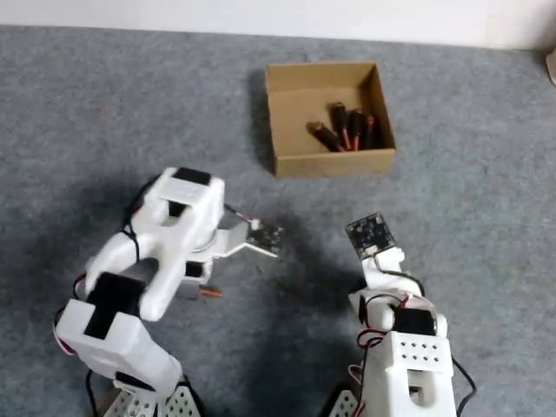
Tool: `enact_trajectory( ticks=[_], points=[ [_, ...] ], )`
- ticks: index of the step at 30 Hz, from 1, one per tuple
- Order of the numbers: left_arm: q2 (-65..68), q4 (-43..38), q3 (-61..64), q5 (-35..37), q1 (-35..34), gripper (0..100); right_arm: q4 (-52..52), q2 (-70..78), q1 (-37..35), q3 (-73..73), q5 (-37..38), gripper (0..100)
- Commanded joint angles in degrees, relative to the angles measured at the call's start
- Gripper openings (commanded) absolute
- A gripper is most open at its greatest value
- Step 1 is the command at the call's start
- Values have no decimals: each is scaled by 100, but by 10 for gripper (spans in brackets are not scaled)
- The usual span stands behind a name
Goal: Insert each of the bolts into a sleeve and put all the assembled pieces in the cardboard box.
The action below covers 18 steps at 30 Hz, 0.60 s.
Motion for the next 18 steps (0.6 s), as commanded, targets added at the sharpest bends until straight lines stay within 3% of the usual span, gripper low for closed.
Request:
enact_trajectory(
  ticks=[1, 9, 18],
  points=[
    [-101, 642, -338, -1996, -198, 5, -180, -66, 40, -40, 88, 5],
    [-101, 721, -462, -1996, -207, 5, -180, -66, 31, -31, 88, 5],
    [-92, 730, -954, -545, -207, 31, -180, -66, 31, -31, 88, 5]
  ],
)
